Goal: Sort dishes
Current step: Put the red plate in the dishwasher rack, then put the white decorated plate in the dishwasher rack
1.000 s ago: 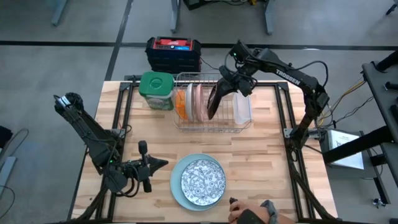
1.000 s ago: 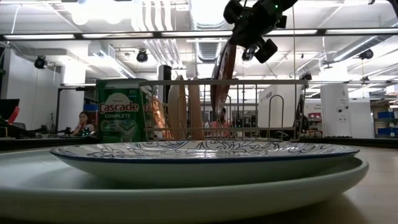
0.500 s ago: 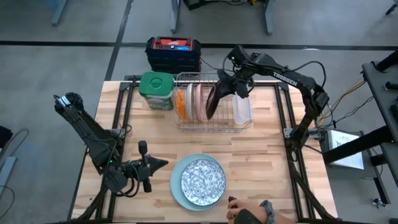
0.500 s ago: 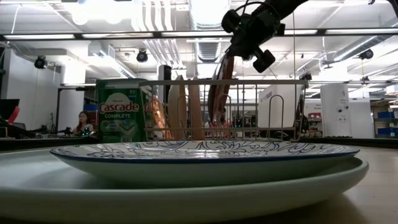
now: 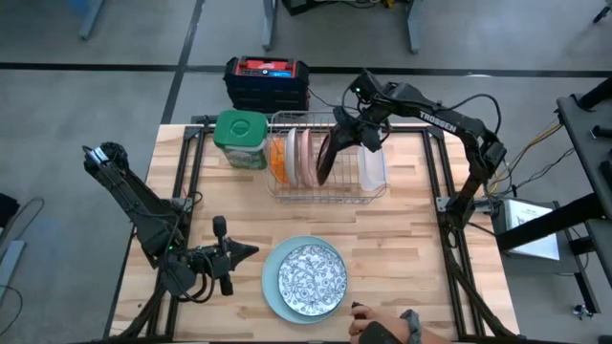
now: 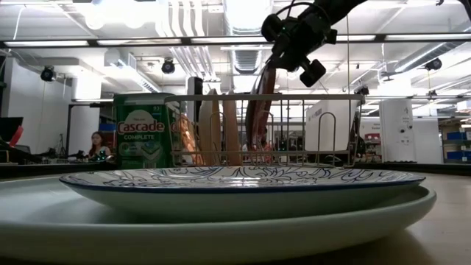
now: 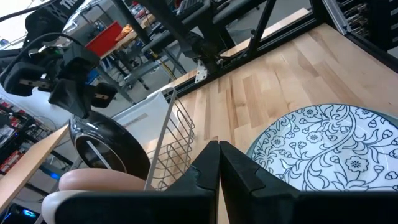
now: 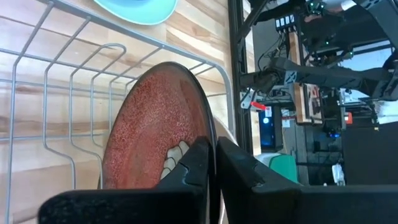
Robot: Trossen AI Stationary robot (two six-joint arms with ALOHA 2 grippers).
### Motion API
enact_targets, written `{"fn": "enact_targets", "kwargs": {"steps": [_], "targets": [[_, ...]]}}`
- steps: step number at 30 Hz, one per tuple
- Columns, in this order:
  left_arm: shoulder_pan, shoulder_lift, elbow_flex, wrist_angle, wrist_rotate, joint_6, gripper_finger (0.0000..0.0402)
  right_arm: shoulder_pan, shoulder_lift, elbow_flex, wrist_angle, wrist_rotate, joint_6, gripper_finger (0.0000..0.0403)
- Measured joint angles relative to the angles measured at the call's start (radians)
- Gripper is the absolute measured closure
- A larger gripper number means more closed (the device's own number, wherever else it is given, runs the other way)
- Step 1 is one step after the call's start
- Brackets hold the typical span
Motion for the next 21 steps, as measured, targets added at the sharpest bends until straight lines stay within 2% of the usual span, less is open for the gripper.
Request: {"fn": "enact_targets", "kwargs": {"steps": [6,21], "targets": [[0.0,0.0,0.0,0.0,0.0,0.0,0.0401,0.001,-0.001,0.0,0.008,-0.013,0.007,0.0362],[0.0,0.0,0.0,0.0,0.0,0.0,0.0401,0.007,-0.003,0.0,0.028,-0.007,0.066,0.0364]]}}
